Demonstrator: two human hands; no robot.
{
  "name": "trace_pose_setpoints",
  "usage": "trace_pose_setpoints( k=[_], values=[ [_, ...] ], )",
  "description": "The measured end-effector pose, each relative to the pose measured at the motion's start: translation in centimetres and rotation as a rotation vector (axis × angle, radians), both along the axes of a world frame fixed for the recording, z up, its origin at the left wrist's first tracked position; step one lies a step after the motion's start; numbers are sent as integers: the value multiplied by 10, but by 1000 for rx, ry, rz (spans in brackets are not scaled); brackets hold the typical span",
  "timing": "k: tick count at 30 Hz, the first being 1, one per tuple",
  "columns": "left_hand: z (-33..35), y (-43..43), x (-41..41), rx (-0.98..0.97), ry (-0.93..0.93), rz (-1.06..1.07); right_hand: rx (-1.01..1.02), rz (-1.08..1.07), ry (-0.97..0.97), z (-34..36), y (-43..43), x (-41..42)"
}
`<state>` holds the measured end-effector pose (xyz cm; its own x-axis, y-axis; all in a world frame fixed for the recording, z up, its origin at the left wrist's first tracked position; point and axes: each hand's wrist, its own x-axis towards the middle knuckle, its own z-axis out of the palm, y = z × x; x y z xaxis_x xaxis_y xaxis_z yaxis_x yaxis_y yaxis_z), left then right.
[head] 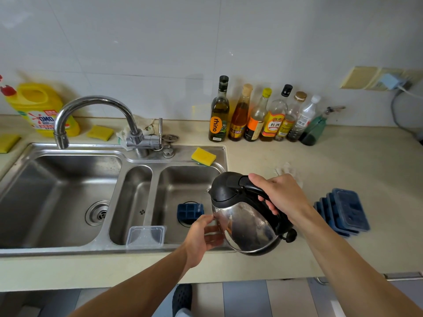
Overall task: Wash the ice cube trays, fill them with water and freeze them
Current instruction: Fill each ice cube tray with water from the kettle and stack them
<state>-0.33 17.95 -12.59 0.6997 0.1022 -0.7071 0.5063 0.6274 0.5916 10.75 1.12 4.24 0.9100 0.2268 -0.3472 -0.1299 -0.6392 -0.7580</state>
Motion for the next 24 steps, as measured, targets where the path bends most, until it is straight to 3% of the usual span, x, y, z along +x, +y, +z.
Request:
trace_pose_setpoints(
  k=[18, 21, 24],
  values=[
    [-6, 11, 5, 17, -12, -43, 44, -33, 5, -6, 1, 2],
    [-3, 16, 11, 93, -26, -91, 86, -74, -3, -11, -1, 5],
    [5, 26, 27, 298, -63, -174, 161, -158, -15, -19, -2, 11]
  ],
)
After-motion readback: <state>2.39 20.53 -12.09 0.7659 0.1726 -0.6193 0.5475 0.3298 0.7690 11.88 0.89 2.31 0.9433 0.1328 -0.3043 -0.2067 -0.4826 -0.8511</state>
